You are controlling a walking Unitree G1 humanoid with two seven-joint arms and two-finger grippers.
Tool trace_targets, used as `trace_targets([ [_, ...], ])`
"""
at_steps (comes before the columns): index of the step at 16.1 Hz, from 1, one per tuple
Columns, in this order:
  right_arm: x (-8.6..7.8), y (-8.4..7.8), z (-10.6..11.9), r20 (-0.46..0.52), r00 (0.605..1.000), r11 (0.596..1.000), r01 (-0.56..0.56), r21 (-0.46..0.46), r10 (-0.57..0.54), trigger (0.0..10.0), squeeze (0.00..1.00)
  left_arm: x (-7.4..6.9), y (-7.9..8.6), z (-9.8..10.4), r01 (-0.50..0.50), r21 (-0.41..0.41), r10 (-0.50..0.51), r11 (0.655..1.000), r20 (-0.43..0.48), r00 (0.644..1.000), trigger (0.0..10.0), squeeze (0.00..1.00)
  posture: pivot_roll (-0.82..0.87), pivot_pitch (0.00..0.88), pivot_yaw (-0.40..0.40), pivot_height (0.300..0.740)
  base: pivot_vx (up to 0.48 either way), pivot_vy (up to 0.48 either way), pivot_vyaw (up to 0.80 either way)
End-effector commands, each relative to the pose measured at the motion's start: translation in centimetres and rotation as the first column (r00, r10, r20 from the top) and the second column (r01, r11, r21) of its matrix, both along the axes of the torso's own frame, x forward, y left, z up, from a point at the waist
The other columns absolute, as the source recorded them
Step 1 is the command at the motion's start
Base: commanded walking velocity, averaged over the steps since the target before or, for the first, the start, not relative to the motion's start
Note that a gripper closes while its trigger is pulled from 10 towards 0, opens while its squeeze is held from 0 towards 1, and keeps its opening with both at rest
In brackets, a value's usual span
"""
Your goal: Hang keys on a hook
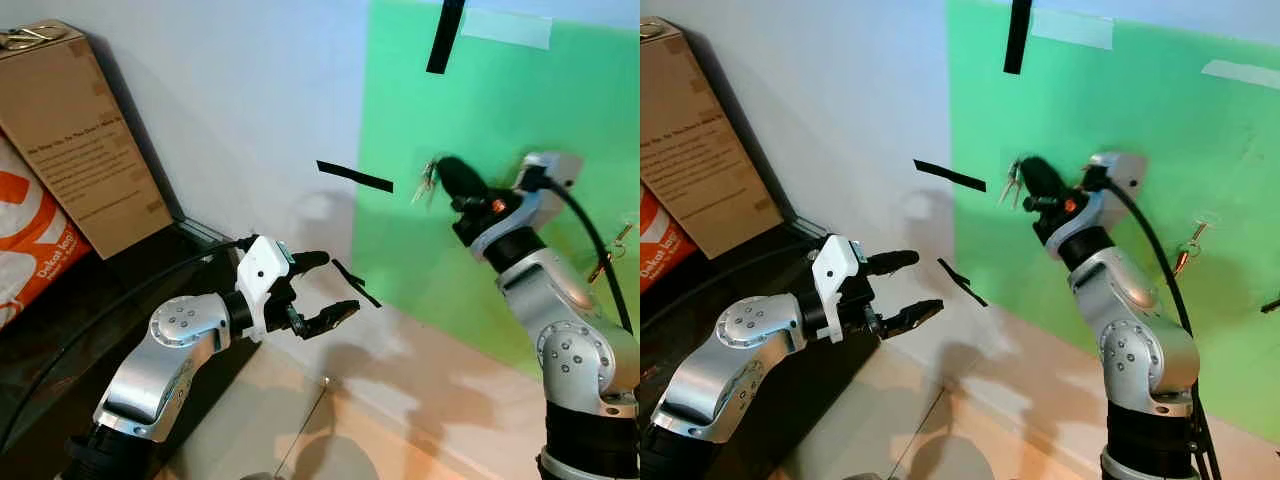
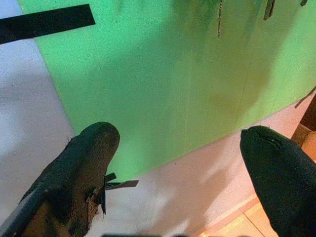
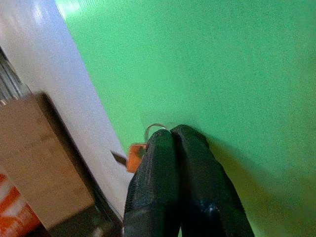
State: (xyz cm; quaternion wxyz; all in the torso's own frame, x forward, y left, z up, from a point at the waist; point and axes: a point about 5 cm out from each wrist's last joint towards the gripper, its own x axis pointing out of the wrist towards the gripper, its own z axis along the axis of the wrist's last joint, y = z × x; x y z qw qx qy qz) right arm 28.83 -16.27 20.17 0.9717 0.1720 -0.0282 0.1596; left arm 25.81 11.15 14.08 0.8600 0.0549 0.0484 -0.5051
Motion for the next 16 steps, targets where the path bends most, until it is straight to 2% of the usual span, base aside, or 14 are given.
trace_targets([
  [1,0.1,-0.6,-1.4,-0.079,0.995,0.998,0.050,-0.040,-0.053,10.0,0.00,0.0,0.4,0.2,-0.015,0.009,0.015,1.000,0.012,1.000,10.0,0.00,-0.03,0.000,0.057,0.740,0.000,0.000,0.00],
  [4,-0.6,-0.4,-2.2,-0.084,0.996,0.993,0.026,-0.114,-0.036,10.0,0.00,0.0,0.4,0.2,-0.013,0.010,0.013,1.000,0.010,1.000,10.0,0.00,-0.03,0.000,0.064,0.740,0.000,0.000,0.00],
  [9,-0.8,-0.5,-2.9,-0.107,0.993,0.990,0.040,-0.135,-0.055,10.0,0.00,0.2,0.4,0.3,-0.006,0.016,0.006,1.000,0.012,1.000,10.0,0.00,-0.03,0.000,0.072,0.740,0.000,0.000,0.00],
  [12,-0.9,-0.7,-2.5,-0.082,0.995,0.993,0.041,-0.113,-0.051,10.0,0.00,0.2,0.5,0.3,-0.008,0.019,0.008,1.000,0.015,1.000,10.0,0.00,-0.02,0.000,0.072,0.740,0.000,0.000,0.00],
  [13,-1.0,-0.7,-2.8,-0.093,0.995,0.991,0.029,-0.128,-0.041,10.0,0.00,0.2,0.5,0.3,-0.007,0.020,0.007,1.000,0.014,1.000,10.0,0.00,-0.02,0.000,0.072,0.740,0.000,0.000,0.00],
  [16,-1.8,0.5,-4.1,-0.162,0.984,0.974,-0.111,-0.200,0.079,10.0,0.00,0.2,0.5,0.4,-0.005,0.021,0.005,1.000,0.013,1.000,10.0,0.00,-0.02,0.000,0.071,0.740,0.000,0.000,0.00],
])
